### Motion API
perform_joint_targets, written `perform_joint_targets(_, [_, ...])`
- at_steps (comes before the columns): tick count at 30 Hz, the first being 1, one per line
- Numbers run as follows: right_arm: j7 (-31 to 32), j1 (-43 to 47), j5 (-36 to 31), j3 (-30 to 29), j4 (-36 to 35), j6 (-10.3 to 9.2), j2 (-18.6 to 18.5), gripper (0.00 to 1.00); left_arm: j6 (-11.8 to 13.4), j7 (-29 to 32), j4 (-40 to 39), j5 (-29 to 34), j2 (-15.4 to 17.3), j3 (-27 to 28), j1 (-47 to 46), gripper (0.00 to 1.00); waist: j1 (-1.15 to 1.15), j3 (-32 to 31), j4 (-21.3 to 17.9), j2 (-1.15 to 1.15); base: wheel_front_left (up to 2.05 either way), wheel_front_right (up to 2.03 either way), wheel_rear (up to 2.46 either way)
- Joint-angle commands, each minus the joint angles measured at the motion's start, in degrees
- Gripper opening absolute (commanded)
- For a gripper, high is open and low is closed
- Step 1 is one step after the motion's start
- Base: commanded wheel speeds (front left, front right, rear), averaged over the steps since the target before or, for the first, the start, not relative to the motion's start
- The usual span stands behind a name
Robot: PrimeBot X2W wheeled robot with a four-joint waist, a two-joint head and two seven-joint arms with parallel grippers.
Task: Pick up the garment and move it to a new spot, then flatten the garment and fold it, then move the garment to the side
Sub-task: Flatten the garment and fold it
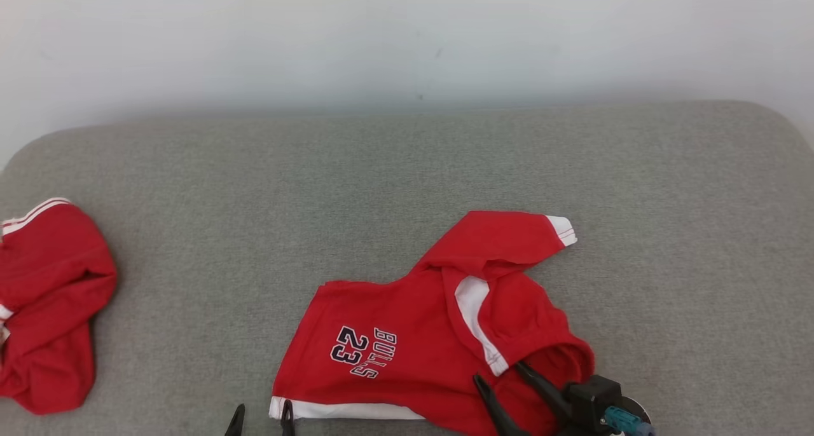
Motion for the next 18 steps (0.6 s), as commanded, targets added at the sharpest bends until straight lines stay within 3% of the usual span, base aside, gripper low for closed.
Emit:
perform_joint_targets(1, [0.0,-0.7,-0.6,-0.1,1.4,-0.13,0.3,1.0,0.2,-0.2,-0.2,-0.4,0.1,0.2,-0.1,1.0,0.01,0.3,1.0,0.0,0.0,0.0,0.0])
perform_joint_targets(4, [0.0,-1.3,-0.8,-0.8,3.1,-0.13,1.0,1.0,0.2,-0.2,-0.3,-0.4,0.1,0.2,0.3,1.0,0.01,0.4,1.8,0.0,0.0,0.0,0.0])
perform_joint_targets(6, [0.0,-1.3,-0.2,-1.0,3.4,-0.13,1.7,0.47,0.1,-0.2,-0.3,-0.4,0.1,0.1,0.6,1.0,0.01,0.4,2.2,0.0,0.0,0.0,0.0])
perform_joint_targets(7, [0.0,-1.4,0.2,-1.3,3.2,-0.13,1.8,0.0,0.1,-0.2,-0.4,-0.4,0.1,0.1,0.7,1.0,0.01,0.4,2.3,0.0,0.0,0.0,0.0])
perform_joint_targets(13, [0.0,-6.5,1.1,-3.6,2.4,-0.13,1.0,0.0,0.0,-0.2,-0.7,-0.3,0.1,-0.1,0.4,1.0,0.01,1.2,2.4,0.0,0.0,0.0,0.0])
perform_joint_targets(18, [0.0,-16.7,1.6,-10.9,7.3,-0.13,0.0,0.0,-0.4,-0.2,-0.7,0.0,0.1,-1.8,-1.3,1.0,0.01,2.1,4.5,0.0,0.0,0.0,0.0])
